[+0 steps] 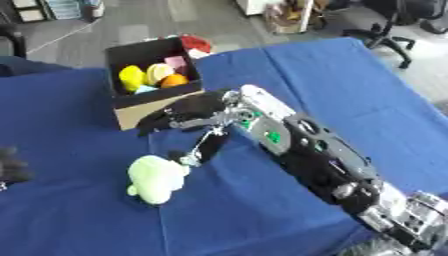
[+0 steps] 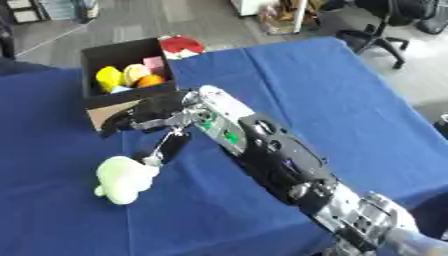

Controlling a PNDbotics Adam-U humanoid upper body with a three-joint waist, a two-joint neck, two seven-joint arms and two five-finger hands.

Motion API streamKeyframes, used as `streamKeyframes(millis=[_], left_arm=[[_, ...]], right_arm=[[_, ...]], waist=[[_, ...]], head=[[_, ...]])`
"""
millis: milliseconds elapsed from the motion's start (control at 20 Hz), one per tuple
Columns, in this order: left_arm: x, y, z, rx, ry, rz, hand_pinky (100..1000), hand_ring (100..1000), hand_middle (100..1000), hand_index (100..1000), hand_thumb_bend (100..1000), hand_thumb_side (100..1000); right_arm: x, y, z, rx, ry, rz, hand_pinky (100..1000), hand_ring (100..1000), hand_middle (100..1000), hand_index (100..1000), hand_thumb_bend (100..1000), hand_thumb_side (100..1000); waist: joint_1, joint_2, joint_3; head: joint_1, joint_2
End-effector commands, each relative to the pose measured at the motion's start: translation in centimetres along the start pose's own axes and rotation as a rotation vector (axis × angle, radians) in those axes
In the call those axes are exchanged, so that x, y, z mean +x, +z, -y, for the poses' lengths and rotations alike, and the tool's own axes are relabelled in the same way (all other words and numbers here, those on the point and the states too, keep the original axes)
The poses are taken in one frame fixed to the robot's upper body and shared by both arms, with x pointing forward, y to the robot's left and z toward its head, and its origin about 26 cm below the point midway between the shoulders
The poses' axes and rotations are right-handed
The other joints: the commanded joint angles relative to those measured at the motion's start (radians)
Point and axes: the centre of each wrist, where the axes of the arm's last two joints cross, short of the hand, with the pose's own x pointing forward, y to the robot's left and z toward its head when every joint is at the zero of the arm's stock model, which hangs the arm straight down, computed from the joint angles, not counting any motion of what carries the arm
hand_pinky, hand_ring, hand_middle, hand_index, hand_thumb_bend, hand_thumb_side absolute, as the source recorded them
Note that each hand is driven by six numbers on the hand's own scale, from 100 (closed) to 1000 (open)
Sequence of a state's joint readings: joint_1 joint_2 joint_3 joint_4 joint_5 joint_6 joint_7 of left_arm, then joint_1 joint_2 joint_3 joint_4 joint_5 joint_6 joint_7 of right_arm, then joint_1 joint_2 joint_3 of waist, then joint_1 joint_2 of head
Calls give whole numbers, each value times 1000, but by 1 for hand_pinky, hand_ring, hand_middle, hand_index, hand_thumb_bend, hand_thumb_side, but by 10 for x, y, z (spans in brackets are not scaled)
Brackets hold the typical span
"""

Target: Pick up objects on the table and place them in the box.

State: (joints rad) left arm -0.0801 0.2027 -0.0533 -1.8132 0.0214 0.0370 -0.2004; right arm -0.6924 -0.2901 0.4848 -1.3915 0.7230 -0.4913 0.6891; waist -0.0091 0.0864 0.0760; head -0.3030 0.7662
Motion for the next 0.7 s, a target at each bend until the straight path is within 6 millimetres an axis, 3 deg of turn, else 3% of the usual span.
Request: streamKeyframes(millis=[50, 350, 700], left_arm=[[8, -2, -4, -6, -23, 24, 777, 606, 596, 788, 102, 650], [9, -4, -3, -14, -21, 29, 777, 605, 595, 788, 104, 650], [9, -5, -1, -17, -16, 34, 776, 604, 595, 788, 105, 650]], right_arm=[[2, -2, 0, 262, 212, 157, 972, 977, 1000, 1000, 171, 427], [6, -19, -14, 348, 289, 182, 983, 989, 1000, 1000, 217, 550], [9, -39, -32, 422, 317, 212, 999, 1000, 1000, 1000, 183, 723]], waist=[[-11, -16, 3], [-10, -13, 5], [-6, -7, 9]], head=[[-5, 4], [-8, 4], [-12, 4]])
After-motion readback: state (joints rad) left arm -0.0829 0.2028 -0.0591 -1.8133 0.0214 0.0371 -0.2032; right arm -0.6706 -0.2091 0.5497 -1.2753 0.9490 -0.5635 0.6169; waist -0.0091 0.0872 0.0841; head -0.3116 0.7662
